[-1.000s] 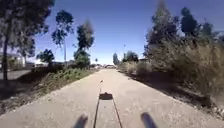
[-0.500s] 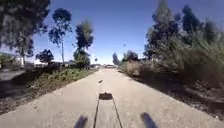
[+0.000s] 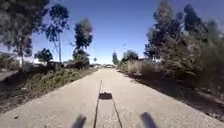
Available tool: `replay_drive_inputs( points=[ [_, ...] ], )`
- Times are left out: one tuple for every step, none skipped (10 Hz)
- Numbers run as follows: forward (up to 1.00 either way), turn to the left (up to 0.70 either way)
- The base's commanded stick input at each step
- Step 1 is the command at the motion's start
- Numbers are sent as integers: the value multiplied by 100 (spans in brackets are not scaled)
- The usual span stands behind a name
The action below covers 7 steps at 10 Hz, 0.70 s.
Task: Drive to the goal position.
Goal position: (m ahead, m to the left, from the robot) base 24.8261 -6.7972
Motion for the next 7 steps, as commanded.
replay_drive_inputs(
  points=[
    [98,0],
    [98,0],
    [98,0],
    [98,0],
    [98,0],
    [98,0],
    [98,0]
  ],
)
